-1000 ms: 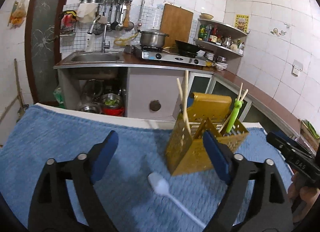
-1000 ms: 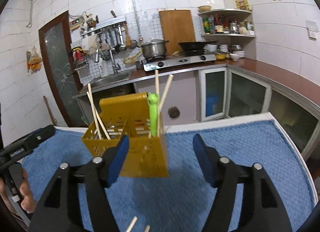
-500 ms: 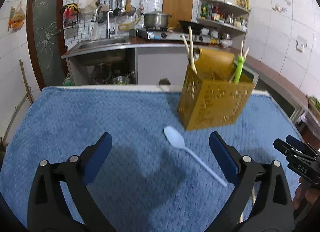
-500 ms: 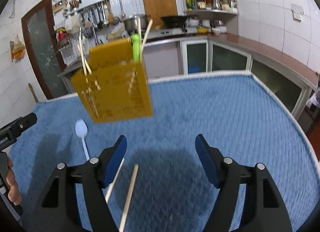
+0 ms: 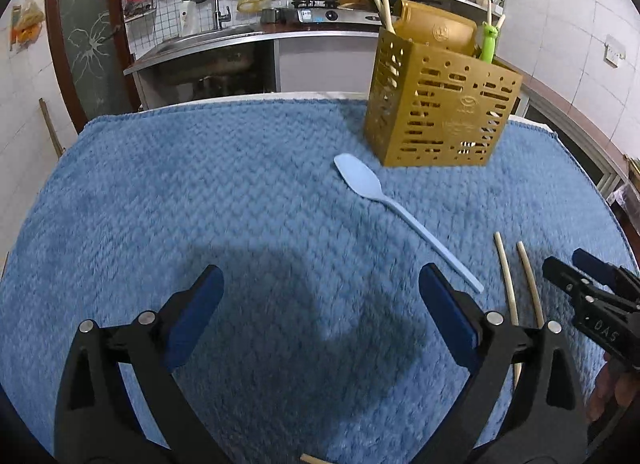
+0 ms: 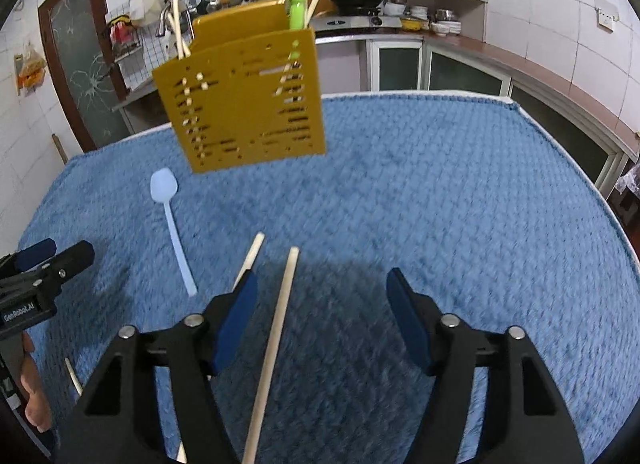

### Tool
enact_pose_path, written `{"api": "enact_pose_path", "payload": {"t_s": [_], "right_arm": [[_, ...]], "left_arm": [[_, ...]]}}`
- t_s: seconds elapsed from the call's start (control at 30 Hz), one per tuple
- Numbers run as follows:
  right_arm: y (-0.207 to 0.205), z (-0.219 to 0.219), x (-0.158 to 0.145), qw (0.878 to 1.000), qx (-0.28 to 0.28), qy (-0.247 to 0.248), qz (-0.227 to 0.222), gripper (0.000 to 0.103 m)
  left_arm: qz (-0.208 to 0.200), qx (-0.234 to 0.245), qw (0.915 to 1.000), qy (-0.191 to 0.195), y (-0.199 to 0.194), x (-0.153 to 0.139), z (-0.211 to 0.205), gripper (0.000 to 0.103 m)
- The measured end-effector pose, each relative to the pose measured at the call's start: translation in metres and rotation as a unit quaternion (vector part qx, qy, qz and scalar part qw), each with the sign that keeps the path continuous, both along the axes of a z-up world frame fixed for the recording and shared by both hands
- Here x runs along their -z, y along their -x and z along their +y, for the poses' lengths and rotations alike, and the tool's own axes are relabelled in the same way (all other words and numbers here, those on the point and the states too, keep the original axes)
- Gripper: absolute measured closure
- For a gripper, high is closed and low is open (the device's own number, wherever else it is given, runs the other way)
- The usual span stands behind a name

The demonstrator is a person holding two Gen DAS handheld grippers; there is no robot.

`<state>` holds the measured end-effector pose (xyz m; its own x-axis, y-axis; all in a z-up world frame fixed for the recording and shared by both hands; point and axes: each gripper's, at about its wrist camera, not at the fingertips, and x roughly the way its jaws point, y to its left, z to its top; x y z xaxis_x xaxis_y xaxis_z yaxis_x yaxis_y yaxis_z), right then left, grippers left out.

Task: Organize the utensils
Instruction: 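Grasp a wooden chopstick on the towel with the right gripper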

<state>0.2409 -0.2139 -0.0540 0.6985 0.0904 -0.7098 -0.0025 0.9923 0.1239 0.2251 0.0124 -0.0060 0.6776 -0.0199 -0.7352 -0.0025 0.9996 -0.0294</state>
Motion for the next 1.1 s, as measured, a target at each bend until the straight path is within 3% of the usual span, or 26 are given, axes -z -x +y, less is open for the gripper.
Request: {"api": "enact_pose_path", "payload": {"t_s": [0.17,0.33,0.7,0.93,1.1], "right_arm": [[0.003,0.010,0.009,1.000,-0.012,0.008,0.017,0.050],[0.003,0.014,0.017,0.999,-0.014,0.009,0.034,0.068],[-0.006,0.015,0.018,0.999,-0.003,0.011,0.039,0.073],[-0.014,0.012,0.016,0.999,-0.001,0.005,0.046,0.087],[-0.018,0.009,0.016,0.999,-0.003,-0.003,0.050,0.090]], "left_arm": [[0.005,0.002,1.0000,-0.003,0.005,0.001,-0.002,0.008],[0.010,0.005,0.9999,-0.002,0.010,0.005,-0.003,0.008],[0.023,0.008,0.9997,-0.003,0.003,0.013,-0.009,0.009],[0.031,0.013,0.9994,-0.005,0.004,0.014,-0.012,0.010],[0.035,0.014,0.9993,0.000,0.004,0.015,-0.012,0.012]]}}
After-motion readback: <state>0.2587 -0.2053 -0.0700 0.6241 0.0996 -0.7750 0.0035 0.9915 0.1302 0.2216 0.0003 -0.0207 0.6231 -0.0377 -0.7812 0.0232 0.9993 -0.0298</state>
